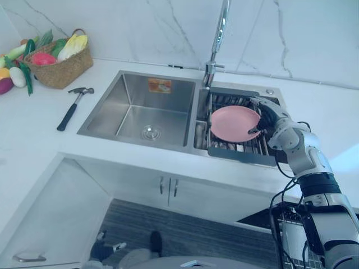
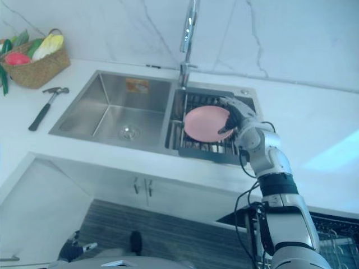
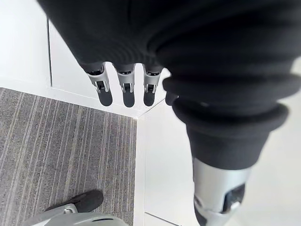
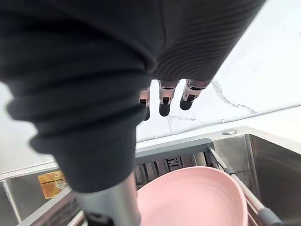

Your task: Walk over to the sink, pick up the cup, carry it to the dishwasher, place the cup inside the dishwasher, then close the dishwasher door

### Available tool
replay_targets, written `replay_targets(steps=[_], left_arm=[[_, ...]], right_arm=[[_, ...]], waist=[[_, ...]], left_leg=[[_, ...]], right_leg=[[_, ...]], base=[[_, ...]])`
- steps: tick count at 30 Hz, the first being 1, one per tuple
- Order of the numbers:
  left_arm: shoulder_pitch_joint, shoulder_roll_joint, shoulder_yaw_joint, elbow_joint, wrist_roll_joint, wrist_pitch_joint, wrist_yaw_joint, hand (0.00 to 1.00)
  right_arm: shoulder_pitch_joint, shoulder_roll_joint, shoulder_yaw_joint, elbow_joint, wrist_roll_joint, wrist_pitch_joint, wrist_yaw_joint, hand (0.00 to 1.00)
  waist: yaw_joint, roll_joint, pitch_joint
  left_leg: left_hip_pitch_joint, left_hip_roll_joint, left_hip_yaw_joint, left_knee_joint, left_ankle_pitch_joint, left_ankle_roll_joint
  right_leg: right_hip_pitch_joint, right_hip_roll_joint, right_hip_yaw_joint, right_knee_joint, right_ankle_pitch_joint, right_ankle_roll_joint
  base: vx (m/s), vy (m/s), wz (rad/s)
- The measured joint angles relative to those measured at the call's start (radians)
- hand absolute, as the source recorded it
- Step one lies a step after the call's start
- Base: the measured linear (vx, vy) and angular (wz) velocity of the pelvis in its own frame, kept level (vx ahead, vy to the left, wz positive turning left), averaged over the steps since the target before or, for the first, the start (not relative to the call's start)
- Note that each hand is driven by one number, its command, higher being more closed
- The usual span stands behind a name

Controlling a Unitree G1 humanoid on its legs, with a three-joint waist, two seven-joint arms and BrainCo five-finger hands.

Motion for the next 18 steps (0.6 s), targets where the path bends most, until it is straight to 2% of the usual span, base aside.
replay_targets(steps=[5,11,15,18], left_arm=[[0.000,0.000,0.000,-0.001,-0.001,0.005,-0.001,0.00],[0.000,-0.003,0.008,-0.001,-0.005,0.043,-0.014,0.00],[-0.001,-0.012,0.036,0.001,-0.030,0.070,-0.019,0.00],[-0.001,-0.022,0.044,0.002,-0.029,0.076,-0.022,0.00]], right_arm=[[-0.003,0.000,-0.001,-0.001,0.000,0.001,0.004,0.00],[-0.050,0.001,-0.004,-0.012,-0.006,0.006,0.044,0.00],[-0.048,0.004,-0.004,-0.012,-0.061,0.022,0.068,0.00],[-0.030,0.004,-0.005,-0.019,-0.110,0.021,0.087,0.00]], waist=[[0.010,-0.003,0.000],[0.010,-0.002,0.000],[0.006,0.000,0.002],[0.001,0.012,0.009]], left_leg=[[0.007,0.002,-0.001,0.000,0.007,0.011],[0.028,0.024,0.001,0.000,0.008,-0.005],[0.027,0.029,-0.001,0.000,0.007,-0.021],[0.025,0.030,0.001,0.000,0.008,-0.022]], right_leg=[[0.004,0.000,0.001,0.017,0.006,0.006],[0.006,0.009,0.003,0.036,0.011,-0.002],[0.006,0.012,0.002,0.033,0.010,-0.002],[0.006,0.012,0.000,0.025,-0.001,-0.005]], base=[[0.07,-0.018,0.03],[-0.03,-0.020,-0.06],[-0.11,-0.004,-0.04],[-0.13,0.025,0.03]])
